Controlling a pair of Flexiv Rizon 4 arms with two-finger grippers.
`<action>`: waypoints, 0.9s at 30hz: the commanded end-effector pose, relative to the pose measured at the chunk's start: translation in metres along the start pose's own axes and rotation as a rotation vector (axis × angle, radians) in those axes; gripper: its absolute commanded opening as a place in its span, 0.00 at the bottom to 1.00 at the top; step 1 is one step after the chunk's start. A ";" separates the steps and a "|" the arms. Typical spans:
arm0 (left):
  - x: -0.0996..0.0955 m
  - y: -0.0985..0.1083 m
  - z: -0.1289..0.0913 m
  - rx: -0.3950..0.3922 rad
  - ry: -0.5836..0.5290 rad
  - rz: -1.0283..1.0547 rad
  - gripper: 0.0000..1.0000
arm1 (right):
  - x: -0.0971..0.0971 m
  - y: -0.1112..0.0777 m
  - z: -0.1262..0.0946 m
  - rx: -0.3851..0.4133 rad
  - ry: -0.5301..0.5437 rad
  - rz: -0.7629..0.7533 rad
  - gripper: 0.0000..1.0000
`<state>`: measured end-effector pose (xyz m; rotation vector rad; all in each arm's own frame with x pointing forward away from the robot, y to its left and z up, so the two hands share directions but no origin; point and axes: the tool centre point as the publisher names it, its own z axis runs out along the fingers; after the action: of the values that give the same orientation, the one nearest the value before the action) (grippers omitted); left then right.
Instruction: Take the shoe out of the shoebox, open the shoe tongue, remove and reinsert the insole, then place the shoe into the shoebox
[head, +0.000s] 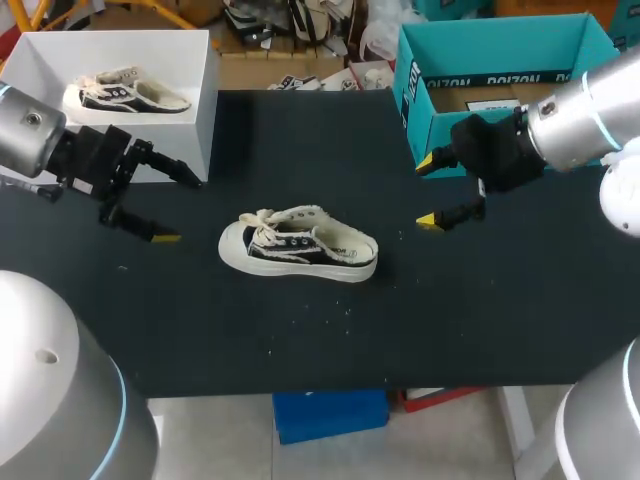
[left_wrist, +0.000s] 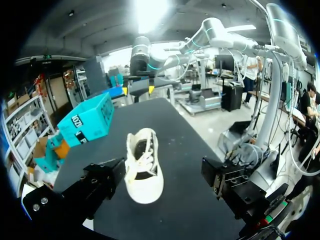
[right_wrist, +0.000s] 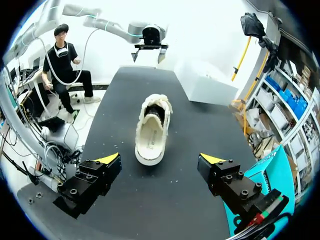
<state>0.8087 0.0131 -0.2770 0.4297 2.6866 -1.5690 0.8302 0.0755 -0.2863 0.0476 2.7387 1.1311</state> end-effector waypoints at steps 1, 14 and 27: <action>0.001 0.001 0.001 -0.001 -0.004 0.003 1.00 | 0.005 -0.004 0.025 -0.125 -0.033 0.012 1.00; 0.001 0.001 0.001 -0.001 -0.004 0.003 1.00 | 0.016 -0.011 0.068 -0.214 -0.032 0.068 1.00; 0.001 0.001 0.001 -0.001 -0.004 0.003 1.00 | 0.020 -0.020 0.099 -0.264 -0.044 0.120 1.00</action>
<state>0.8088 0.0131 -0.2770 0.4299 2.6867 -1.5694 0.8265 0.1253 -0.3634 0.1921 2.5702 1.4832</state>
